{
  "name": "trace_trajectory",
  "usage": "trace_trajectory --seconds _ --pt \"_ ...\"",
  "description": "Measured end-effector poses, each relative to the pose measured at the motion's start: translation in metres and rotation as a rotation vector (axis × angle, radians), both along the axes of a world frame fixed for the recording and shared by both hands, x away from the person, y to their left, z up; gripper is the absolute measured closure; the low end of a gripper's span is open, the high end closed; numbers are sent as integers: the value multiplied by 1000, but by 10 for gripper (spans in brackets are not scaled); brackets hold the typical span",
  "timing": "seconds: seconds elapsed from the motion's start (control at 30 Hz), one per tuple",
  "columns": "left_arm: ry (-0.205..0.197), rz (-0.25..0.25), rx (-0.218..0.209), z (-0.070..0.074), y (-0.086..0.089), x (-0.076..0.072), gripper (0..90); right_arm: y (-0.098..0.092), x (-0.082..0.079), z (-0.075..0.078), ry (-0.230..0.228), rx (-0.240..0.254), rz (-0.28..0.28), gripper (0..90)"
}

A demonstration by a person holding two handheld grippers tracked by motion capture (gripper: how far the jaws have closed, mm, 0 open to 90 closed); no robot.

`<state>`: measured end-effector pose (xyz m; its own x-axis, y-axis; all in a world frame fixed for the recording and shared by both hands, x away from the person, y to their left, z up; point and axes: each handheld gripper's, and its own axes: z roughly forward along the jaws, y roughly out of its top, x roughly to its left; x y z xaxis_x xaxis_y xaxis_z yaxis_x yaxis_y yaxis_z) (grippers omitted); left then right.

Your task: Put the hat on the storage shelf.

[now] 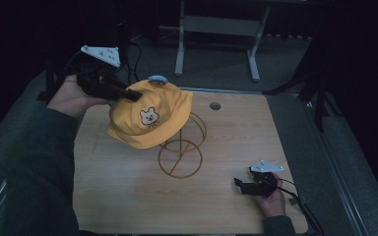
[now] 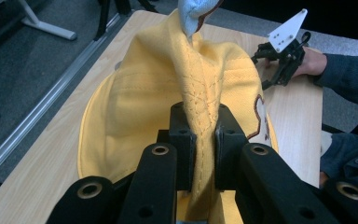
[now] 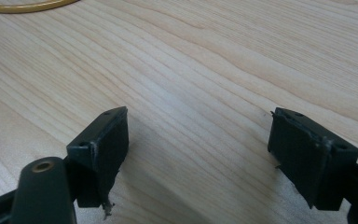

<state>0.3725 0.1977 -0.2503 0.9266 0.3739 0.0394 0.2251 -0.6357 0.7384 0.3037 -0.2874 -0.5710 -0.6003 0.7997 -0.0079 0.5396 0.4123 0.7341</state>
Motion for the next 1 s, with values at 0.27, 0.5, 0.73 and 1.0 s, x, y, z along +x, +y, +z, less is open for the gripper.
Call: trace_trajectory --seconds 0.27,0.5,0.73,1.0 --pt "-1 -6 4 2 -8 2 807 0 0 0 2 1 -2 203" --pt "1 -16 11 1 -19 5 804 0 0 0 2 1 -1 202" --pt "4 -19 12 0 -24 7 801 0 0 0 2 1 -1 203" --pt "12 -25 16 -4 -33 12 801 0 0 0 2 0 -1 203"
